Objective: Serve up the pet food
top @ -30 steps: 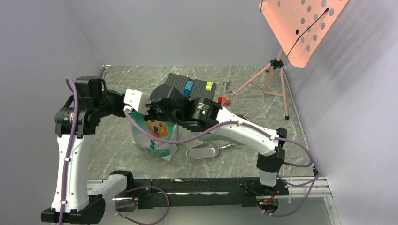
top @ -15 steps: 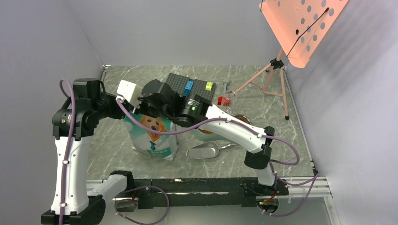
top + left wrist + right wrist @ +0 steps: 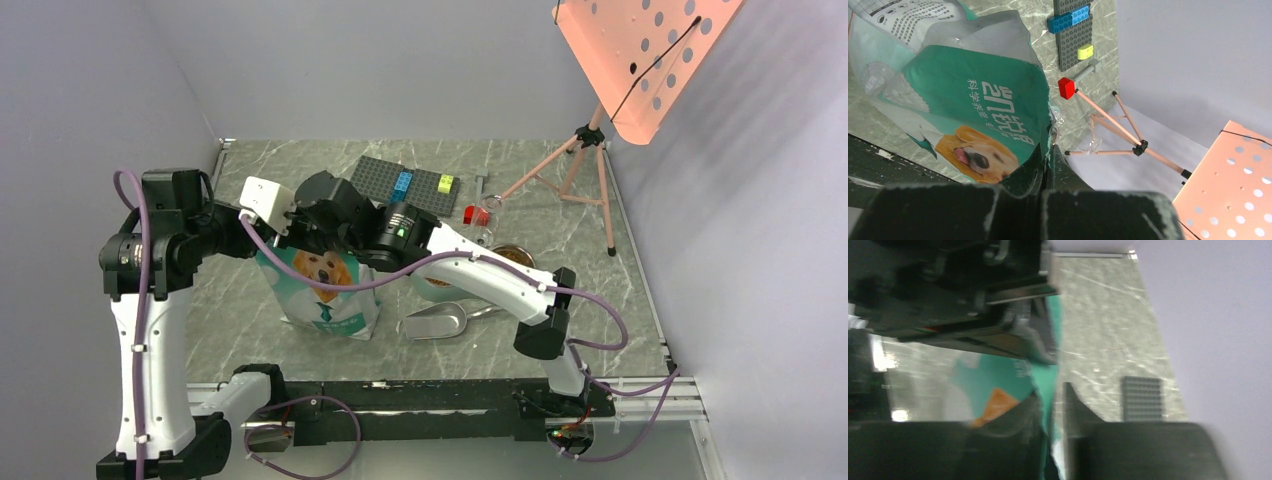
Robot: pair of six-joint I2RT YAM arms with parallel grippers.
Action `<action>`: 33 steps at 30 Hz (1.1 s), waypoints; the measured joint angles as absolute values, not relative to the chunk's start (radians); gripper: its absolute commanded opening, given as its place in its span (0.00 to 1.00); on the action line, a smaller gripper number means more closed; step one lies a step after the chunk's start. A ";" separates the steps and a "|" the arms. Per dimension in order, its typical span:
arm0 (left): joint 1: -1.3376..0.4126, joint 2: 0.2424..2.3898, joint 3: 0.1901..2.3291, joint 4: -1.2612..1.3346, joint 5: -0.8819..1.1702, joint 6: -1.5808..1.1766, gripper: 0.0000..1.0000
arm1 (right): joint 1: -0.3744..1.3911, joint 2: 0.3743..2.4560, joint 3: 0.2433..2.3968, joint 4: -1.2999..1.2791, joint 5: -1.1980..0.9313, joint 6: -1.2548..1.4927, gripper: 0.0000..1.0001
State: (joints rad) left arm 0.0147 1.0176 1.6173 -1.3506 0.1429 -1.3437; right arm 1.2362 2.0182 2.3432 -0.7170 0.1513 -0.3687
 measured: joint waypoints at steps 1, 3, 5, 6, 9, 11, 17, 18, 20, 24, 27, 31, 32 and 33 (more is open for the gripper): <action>0.023 1.019 1.617 -1.350 0.149 -1.343 0.00 | 1.238 2.020 2.343 -0.716 0.146 -0.369 0.00; 0.033 1.025 1.618 -1.347 0.157 -1.335 0.00 | 1.244 2.022 2.340 -0.719 0.147 -0.374 0.00; 0.041 1.026 1.618 -1.348 0.165 -1.327 0.00 | 1.246 2.022 2.338 -0.719 0.152 -0.377 0.00; 0.044 1.026 1.620 -1.350 0.167 -1.322 0.00 | 1.247 2.020 2.334 -0.719 0.152 -0.377 0.00; 0.064 1.033 1.628 -1.362 0.191 -1.305 0.00 | 1.252 2.014 2.324 -0.717 0.161 -0.372 0.15; 0.077 1.036 1.631 -1.369 0.211 -1.296 0.00 | 1.253 2.010 2.318 -0.717 0.166 -0.360 0.29; 0.105 1.042 1.638 -1.378 0.224 -1.271 0.00 | 1.243 1.991 2.310 -0.775 0.199 -0.339 0.00; 0.109 1.043 1.639 -1.377 0.226 -1.270 0.00 | 1.242 1.991 2.310 -0.782 0.192 -0.333 0.00; 0.112 1.046 1.639 -1.377 0.233 -1.267 0.00 | 1.242 1.991 2.310 -0.790 0.189 -0.330 0.00; 0.115 1.046 1.639 -1.378 0.240 -1.264 0.00 | 1.241 1.991 2.311 -0.793 0.196 -0.310 0.00; 0.120 1.047 1.639 -1.378 0.248 -1.263 0.00 | 1.242 1.990 2.310 -0.792 0.211 -0.280 0.19; 0.126 1.049 1.639 -1.378 0.250 -1.261 0.00 | 1.244 1.985 2.311 -0.810 0.266 -0.235 0.00; 0.128 1.050 1.639 -1.376 0.252 -1.260 0.00 | 1.244 1.983 2.311 -0.820 0.273 -0.221 0.00; 0.128 1.050 1.639 -1.376 0.257 -1.259 0.00 | 1.245 1.982 2.313 -0.828 0.280 -0.209 0.00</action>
